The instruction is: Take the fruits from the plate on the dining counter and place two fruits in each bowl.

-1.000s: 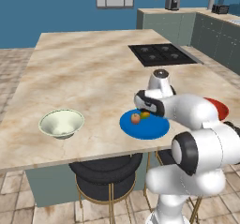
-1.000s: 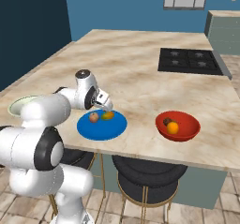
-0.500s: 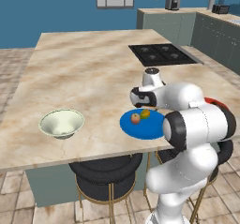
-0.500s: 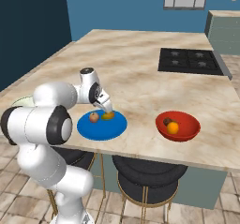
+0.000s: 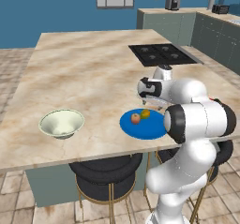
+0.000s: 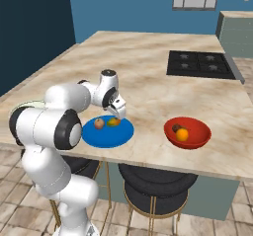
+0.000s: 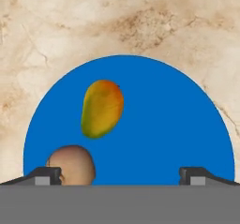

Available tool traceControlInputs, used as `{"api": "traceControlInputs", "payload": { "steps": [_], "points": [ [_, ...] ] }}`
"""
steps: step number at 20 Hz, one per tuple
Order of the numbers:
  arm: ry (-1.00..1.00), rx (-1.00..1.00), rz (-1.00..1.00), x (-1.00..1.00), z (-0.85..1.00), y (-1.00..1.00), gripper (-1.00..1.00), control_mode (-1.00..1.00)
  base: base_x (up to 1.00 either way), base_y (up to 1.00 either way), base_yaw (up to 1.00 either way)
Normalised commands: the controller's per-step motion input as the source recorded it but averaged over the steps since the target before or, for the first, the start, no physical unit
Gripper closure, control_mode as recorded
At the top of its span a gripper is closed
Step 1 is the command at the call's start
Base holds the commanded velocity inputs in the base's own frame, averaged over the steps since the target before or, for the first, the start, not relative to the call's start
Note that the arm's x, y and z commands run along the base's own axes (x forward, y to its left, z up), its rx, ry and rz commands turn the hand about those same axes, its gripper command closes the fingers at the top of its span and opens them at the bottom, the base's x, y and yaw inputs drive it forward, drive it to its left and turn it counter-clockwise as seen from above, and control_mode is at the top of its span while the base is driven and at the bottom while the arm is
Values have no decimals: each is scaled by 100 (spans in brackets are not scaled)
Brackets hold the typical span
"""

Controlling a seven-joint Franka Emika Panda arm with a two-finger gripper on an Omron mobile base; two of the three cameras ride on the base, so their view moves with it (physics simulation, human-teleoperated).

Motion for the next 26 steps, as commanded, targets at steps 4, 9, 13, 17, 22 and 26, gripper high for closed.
{"api": "traceControlInputs", "payload": {
  "steps": [4,9,13,17,22,26],
  "points": [
    [1,1,1,38,-32,11,-100,-100,0,0,0],
    [9,0,0,73,-34,0,-100,-100,0,0,0],
    [4,0,0,20,-21,0,-100,-100,0,0,0],
    [2,0,0,-1,-24,0,-100,-100,0,0,0],
    [2,0,0,0,-40,0,-100,-100,0,0,0],
    [4,0,0,-5,-31,0,-100,-100,0,0,0]
  ]
}}
